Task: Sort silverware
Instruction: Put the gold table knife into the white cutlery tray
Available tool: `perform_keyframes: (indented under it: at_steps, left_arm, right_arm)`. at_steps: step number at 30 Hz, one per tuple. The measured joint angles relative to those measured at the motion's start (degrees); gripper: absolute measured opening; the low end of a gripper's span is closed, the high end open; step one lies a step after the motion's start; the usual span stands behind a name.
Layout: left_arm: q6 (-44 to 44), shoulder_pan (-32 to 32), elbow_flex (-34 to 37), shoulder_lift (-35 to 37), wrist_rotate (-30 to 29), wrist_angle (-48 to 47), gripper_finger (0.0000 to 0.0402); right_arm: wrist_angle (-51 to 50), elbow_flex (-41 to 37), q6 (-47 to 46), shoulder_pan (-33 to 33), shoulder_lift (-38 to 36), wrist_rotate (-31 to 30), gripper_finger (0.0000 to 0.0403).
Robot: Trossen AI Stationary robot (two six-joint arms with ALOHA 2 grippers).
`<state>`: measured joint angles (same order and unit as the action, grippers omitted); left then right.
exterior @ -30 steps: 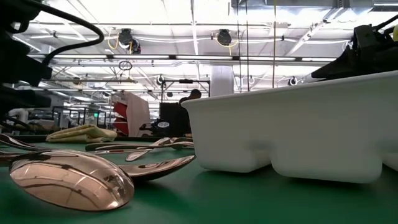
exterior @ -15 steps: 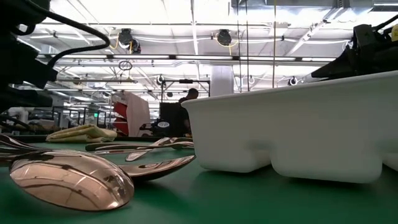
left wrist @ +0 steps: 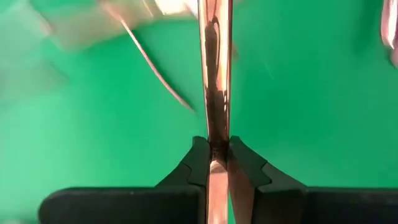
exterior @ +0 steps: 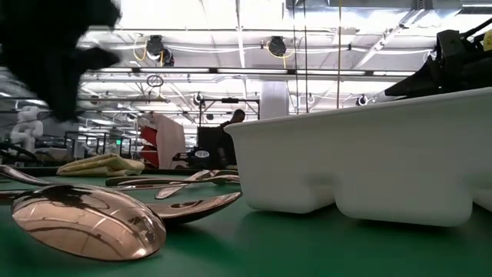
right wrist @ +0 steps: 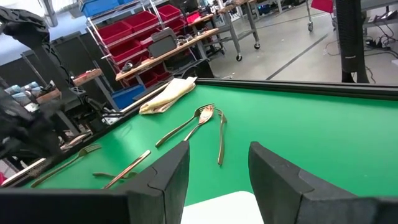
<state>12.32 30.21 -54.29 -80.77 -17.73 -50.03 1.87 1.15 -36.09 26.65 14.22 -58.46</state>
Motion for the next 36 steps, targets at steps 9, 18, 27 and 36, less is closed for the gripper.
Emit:
perform_keyframes:
  at_steps: [9,18,27,36]
  left_arm:
    - [-52.5,-7.8,-7.2,-1.4,-16.9,15.8,0.003]
    - [-104.9,-13.3,-7.9,-6.8,-15.5,37.8,0.003]
    - [-119.6,-14.5,-7.9,-12.5,-5.9,44.6,0.003]
    - [-127.3,-12.8,-7.9,-16.9,2.8,53.4,0.003]
  right_arm:
    - [0.0,0.0,-0.8,0.0,0.0,0.0,0.0153]
    - [0.0,0.0,-1.8,0.0,0.0,0.1,0.0153]
    - [0.0,0.0,-1.8,0.0,0.0,0.0,0.0153]
    - [-0.1,0.0,-1.2,0.0,0.9,-0.2,0.0153]
